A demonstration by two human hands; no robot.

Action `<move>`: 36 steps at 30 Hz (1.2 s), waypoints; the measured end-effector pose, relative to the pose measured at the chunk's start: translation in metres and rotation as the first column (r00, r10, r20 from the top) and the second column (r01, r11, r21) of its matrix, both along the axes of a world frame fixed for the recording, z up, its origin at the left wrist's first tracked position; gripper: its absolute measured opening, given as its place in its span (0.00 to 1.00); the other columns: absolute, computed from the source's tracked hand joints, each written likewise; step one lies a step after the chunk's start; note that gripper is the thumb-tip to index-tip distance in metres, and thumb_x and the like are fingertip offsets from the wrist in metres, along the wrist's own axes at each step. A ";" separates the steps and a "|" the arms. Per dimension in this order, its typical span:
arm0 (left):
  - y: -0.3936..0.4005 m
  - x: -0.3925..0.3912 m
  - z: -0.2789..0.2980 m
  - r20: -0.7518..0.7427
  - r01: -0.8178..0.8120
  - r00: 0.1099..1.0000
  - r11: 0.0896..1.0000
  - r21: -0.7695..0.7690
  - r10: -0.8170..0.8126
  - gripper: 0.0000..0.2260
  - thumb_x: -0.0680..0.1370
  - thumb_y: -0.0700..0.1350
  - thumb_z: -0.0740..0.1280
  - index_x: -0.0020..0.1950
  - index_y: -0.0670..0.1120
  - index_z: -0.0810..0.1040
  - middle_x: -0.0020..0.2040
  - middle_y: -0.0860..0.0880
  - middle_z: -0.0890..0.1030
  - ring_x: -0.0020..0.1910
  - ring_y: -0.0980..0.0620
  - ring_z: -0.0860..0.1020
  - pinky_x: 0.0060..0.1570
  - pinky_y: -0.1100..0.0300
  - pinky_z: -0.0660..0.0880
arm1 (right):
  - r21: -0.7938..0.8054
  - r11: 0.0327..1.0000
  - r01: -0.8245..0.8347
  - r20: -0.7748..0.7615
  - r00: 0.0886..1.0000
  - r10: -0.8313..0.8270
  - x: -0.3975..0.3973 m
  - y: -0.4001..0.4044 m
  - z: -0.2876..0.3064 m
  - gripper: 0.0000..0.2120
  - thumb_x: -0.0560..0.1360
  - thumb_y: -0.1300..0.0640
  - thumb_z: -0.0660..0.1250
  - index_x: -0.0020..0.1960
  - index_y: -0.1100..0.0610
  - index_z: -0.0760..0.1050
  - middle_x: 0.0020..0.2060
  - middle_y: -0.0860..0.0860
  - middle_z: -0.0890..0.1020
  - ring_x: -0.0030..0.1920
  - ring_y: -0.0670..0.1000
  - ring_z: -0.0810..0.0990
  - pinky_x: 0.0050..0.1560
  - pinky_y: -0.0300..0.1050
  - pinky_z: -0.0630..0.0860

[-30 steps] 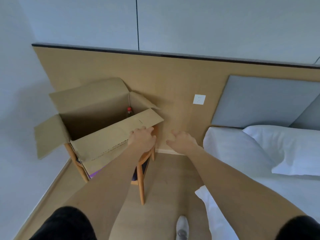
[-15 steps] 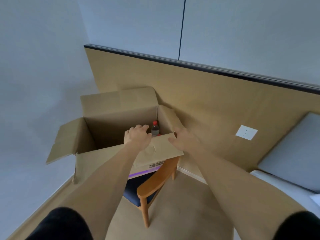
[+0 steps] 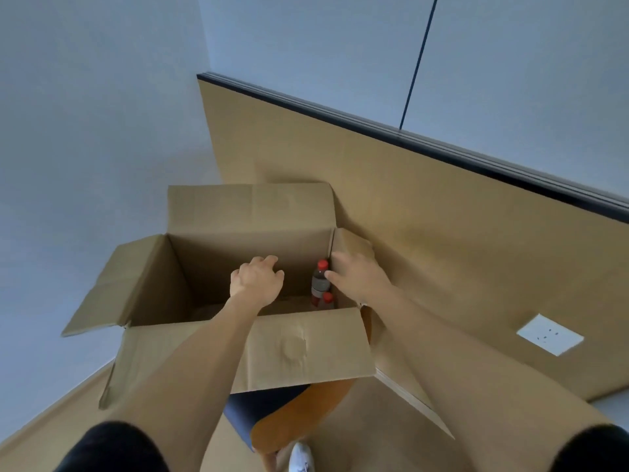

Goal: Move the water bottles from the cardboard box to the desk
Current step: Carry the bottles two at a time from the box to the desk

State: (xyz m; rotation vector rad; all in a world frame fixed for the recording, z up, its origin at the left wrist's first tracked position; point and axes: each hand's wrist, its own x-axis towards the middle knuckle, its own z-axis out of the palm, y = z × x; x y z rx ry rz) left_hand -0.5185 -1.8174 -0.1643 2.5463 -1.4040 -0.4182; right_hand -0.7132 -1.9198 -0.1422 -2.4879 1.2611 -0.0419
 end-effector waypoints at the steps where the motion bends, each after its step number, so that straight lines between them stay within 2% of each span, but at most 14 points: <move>1: -0.010 0.006 -0.005 -0.010 -0.011 1.000 1.000 0.003 0.011 0.22 0.84 0.54 0.56 0.78 0.53 0.65 0.72 0.46 0.73 0.67 0.41 0.73 0.64 0.46 0.69 | 0.006 1.000 -0.002 0.011 1.000 0.002 0.004 -0.011 -0.002 0.24 0.82 0.41 0.60 0.74 0.48 0.66 0.66 0.53 0.76 0.64 0.56 0.76 0.61 0.54 0.77; 6: -0.047 0.029 -0.024 -0.029 -0.046 0.998 0.998 0.042 0.047 0.22 0.84 0.54 0.56 0.78 0.52 0.65 0.72 0.45 0.72 0.68 0.40 0.73 0.65 0.45 0.69 | 0.069 0.997 -0.034 -0.008 0.999 0.035 0.025 -0.061 -0.013 0.28 0.82 0.40 0.60 0.78 0.46 0.61 0.74 0.52 0.70 0.73 0.56 0.69 0.69 0.53 0.69; 14: -0.068 0.058 -0.043 -0.047 -0.115 0.992 0.991 0.075 0.119 0.23 0.85 0.54 0.58 0.79 0.51 0.64 0.75 0.45 0.70 0.71 0.41 0.71 0.67 0.44 0.69 | 0.167 0.977 -0.133 -0.015 0.990 0.137 0.064 -0.105 -0.047 0.28 0.81 0.41 0.61 0.79 0.48 0.62 0.75 0.53 0.69 0.74 0.56 0.68 0.70 0.52 0.68; 20: -0.055 0.077 -0.056 -0.056 -0.240 0.967 0.961 0.136 0.249 0.23 0.84 0.55 0.58 0.78 0.51 0.65 0.74 0.44 0.71 0.69 0.40 0.72 0.66 0.44 0.71 | 0.203 0.939 -0.277 -0.078 0.951 0.298 0.099 -0.119 -0.078 0.28 0.81 0.41 0.61 0.79 0.47 0.62 0.74 0.53 0.70 0.73 0.57 0.70 0.69 0.53 0.70; 26: -0.041 0.101 -0.061 -0.045 -0.356 0.929 0.918 0.176 0.368 0.23 0.84 0.54 0.59 0.79 0.51 0.66 0.75 0.45 0.70 0.70 0.39 0.71 0.67 0.44 0.69 | 0.252 0.906 -0.341 -0.109 0.920 0.377 0.126 -0.131 -0.095 0.28 0.82 0.43 0.62 0.79 0.48 0.62 0.75 0.54 0.70 0.74 0.58 0.68 0.70 0.53 0.69; 36: -0.048 0.100 -0.073 -0.093 -0.385 0.912 0.912 0.141 0.400 0.23 0.84 0.53 0.60 0.78 0.51 0.66 0.76 0.46 0.69 0.72 0.41 0.70 0.68 0.45 0.68 | 0.266 0.905 -0.331 -0.340 0.847 0.409 0.142 -0.151 -0.126 0.29 0.81 0.43 0.64 0.79 0.49 0.62 0.74 0.57 0.69 0.73 0.60 0.69 0.70 0.55 0.70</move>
